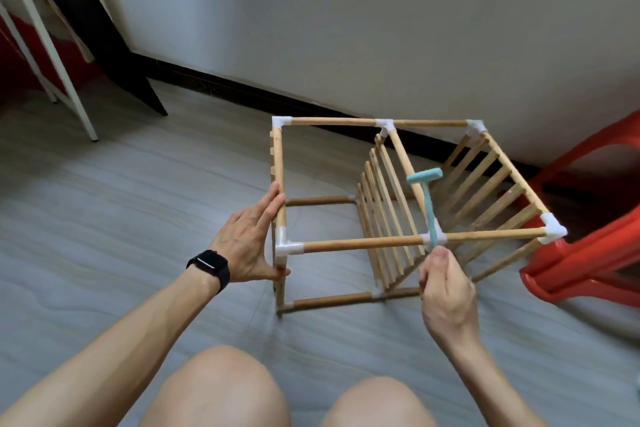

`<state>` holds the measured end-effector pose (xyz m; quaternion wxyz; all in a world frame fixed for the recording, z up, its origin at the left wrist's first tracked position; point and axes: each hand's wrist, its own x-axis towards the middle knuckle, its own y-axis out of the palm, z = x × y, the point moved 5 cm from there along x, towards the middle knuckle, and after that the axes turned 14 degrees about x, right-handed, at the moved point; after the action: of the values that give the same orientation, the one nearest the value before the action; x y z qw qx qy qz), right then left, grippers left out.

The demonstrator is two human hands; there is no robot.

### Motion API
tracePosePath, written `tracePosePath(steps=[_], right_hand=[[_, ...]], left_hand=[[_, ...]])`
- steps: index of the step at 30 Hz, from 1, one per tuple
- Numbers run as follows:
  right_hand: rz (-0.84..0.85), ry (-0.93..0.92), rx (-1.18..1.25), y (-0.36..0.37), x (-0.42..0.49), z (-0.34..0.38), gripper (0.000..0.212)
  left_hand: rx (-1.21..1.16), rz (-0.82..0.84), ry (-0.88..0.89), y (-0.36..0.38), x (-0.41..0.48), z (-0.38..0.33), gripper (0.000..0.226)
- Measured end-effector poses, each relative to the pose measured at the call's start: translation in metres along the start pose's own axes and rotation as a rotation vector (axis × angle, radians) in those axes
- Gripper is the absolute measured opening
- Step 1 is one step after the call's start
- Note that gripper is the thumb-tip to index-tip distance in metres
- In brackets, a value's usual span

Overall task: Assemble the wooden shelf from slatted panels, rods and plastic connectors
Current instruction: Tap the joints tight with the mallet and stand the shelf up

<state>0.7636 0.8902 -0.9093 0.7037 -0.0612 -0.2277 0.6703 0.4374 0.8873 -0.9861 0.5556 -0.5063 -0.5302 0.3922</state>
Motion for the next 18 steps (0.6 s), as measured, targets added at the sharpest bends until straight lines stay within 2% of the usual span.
tracePosePath(steps=[3,6,11,18], right_hand=[[-0.213,0.262,0.14,-0.021,0.007,-0.05,0.063],[-0.245,0.403,0.231,-0.019,0.015,-0.077,0.051],[-0.173,0.409,0.343,0.0,0.043,-0.056,0.046],[-0.095,0.299,0.378,-0.005,0.062,-0.017,0.046]], left_hand=[[-0.168,0.124,-0.156,0.003,-0.002,0.0,0.143],[-0.48,0.22,-0.283,0.007,-0.006,-0.015,0.138],[-0.63,0.232,-0.397,0.007,-0.007,-0.024,0.133],[-0.702,0.244,-0.41,-0.046,0.002,0.0,0.131]])
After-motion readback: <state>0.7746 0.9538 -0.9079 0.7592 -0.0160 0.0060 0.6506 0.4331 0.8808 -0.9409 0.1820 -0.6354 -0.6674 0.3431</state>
